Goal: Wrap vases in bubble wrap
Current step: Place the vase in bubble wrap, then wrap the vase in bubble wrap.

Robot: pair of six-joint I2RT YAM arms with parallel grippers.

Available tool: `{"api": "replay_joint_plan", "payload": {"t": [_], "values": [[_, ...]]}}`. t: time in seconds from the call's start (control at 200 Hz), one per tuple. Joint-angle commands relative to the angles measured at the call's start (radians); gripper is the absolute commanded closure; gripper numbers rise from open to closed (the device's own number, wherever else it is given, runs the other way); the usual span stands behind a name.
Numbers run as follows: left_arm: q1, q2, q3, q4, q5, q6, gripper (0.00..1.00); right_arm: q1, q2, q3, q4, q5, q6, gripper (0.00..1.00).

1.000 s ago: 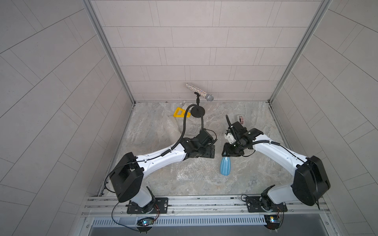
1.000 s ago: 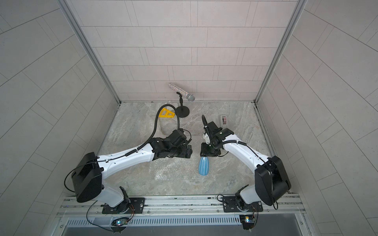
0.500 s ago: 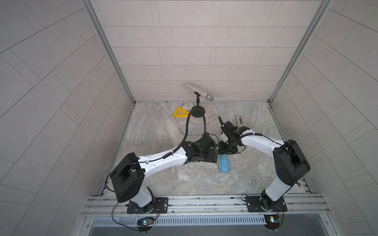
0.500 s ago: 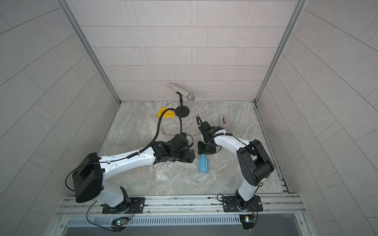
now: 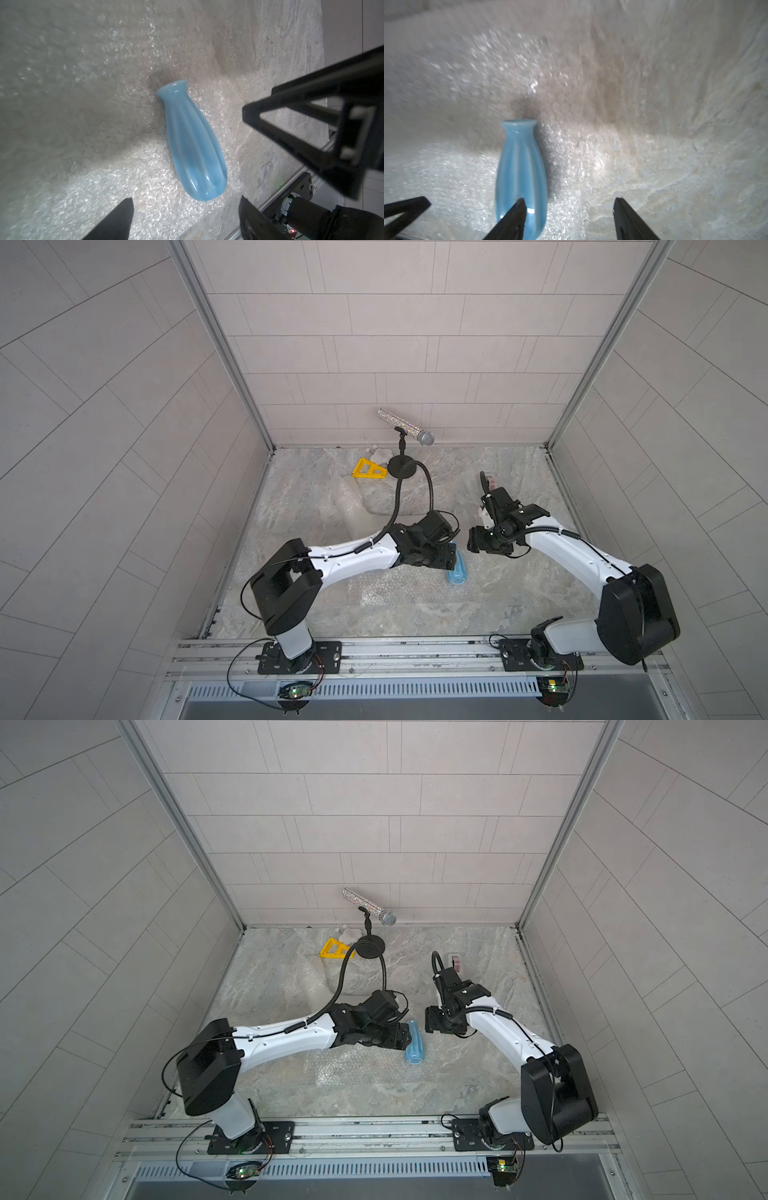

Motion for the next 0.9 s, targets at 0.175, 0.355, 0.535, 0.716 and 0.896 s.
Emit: {"api": "replay_joint_plan", "payload": {"t": [0.175, 0.355, 0.535, 0.716, 0.896], "values": [[-0.009, 0.119, 0.11, -0.014, 0.034, 0.021, 0.22, 0.007, 0.047, -0.115, 0.077, 0.003, -0.009, 0.47], [-0.009, 0.16, 0.131, -0.033, 0.009, 0.029, 0.23, 0.008, 0.082, -0.139, 0.153, -0.04, -0.007, 0.54], [-0.011, 0.167, 0.134, -0.035, -0.009, 0.029, 0.24, 0.009, 0.127, -0.153, 0.205, -0.066, 0.001, 0.6], [-0.011, 0.172, 0.147, -0.04, -0.02, 0.03, 0.24, 0.002, 0.11, -0.179, 0.228, -0.053, 0.006, 0.78], [-0.014, 0.179, 0.19, -0.062, -0.022, 0.028, 0.25, -0.032, 0.042, -0.197, 0.23, -0.067, 0.006, 0.97]]}}
